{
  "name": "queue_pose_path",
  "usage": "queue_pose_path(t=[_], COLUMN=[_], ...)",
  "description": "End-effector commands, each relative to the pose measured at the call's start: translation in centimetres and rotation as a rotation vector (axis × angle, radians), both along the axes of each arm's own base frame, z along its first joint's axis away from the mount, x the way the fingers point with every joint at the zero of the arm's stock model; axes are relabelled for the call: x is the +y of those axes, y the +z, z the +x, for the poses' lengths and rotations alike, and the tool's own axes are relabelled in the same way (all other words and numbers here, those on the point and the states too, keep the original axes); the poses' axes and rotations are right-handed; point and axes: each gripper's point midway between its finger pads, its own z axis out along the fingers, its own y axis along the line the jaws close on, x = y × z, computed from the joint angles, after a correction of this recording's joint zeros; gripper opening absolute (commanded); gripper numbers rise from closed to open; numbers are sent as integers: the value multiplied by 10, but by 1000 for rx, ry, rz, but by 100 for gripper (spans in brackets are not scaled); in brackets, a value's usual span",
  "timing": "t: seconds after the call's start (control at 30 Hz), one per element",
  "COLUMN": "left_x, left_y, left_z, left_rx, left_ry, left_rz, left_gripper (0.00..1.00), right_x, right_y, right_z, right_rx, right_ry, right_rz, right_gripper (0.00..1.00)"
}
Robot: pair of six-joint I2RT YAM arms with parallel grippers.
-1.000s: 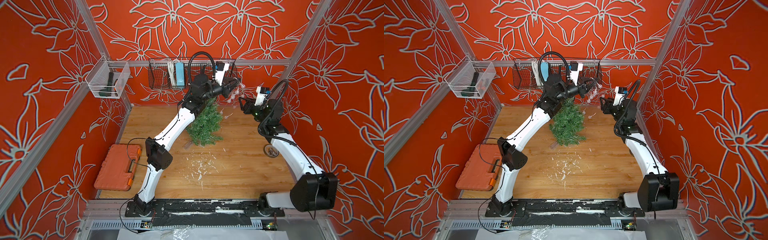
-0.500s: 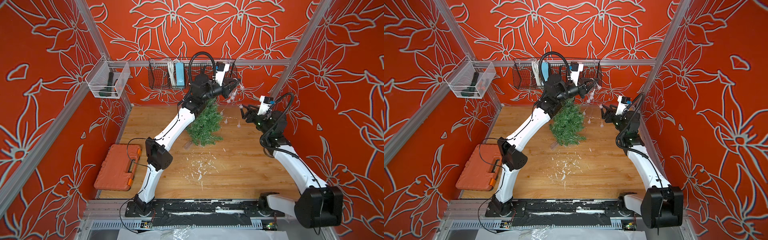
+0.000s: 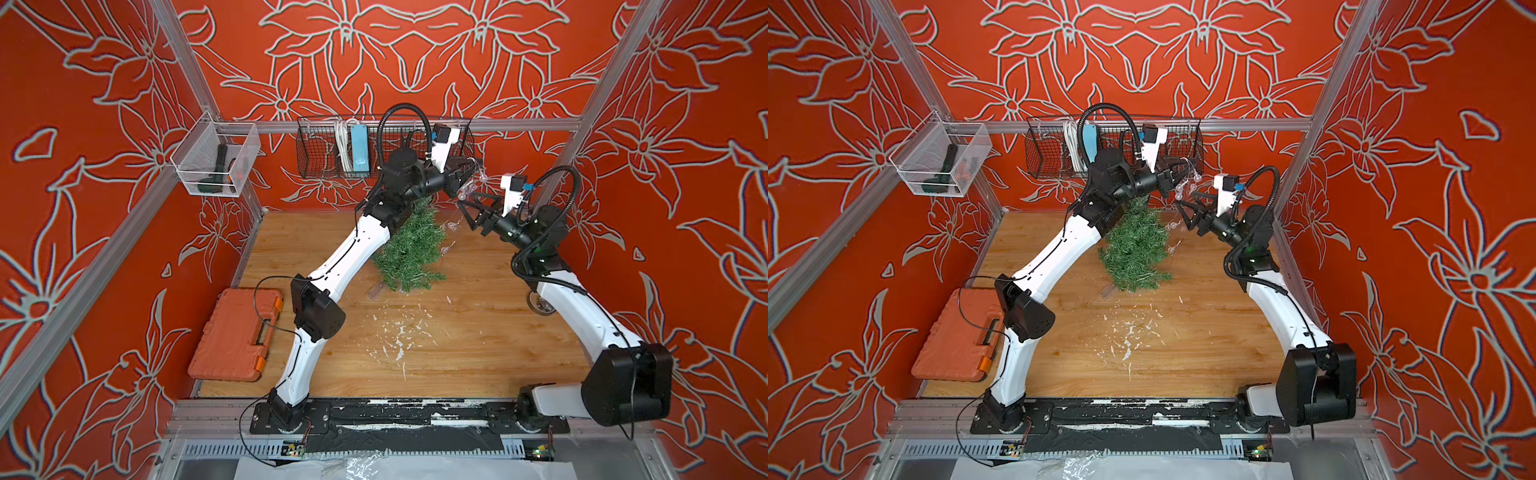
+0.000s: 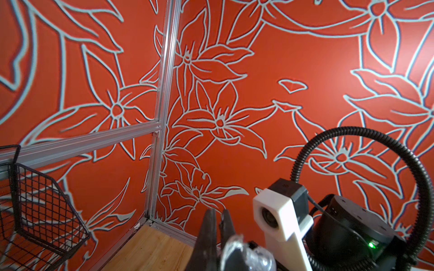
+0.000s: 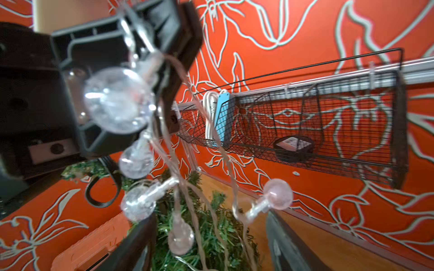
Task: Remove string lights from the small christmas tree
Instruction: Remove the light string from the Christmas tree.
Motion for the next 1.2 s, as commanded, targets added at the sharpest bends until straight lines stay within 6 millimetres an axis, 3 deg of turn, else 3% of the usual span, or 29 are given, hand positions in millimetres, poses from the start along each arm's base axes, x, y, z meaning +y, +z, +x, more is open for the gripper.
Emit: queue_pose_path(t=[0.0,0.07,0.23,0.4,0.43,0.5,0.57,0.6,0.9,1.07,1.17], left_x=[0,0,2,4,5,10,15,17,54,99,127], left_y=[22,23,26,25,25,33,38,42,82,95,87], left_z=[-19,-20,-23,-20,-19,-20,-24,-27,-50,-41,-22], left_rx=[-49,-49,-59,-47,-43,-52,-61,-71,-139,-175,-139], left_ry=[-53,-56,-55,-28,-17,8,23,27,159,347,361], left_rz=[-41,-38,-36,-21,-20,-26,-28,-28,-27,-38,-53], left_gripper=[0,0,0,0,6,38,54,58,65,67,66], right_x=[3,3,7,4,2,-1,-6,-7,-18,-18,-17], right_y=[10,11,9,10,10,12,18,22,54,64,66], right_z=[12,20,30,37,40,46,52,55,88,106,119], right_rx=[-23,-19,-5,-1,-1,1,-3,-7,-44,-61,-60], right_ry=[-8,-18,-2,-30,-46,-82,-113,-124,-183,-195,-202], right_rz=[-12,-12,-14,-18,-24,-34,-37,-36,-37,-48,-57], right_gripper=[71,67,43,0,0,0,0,0,0,0,0])
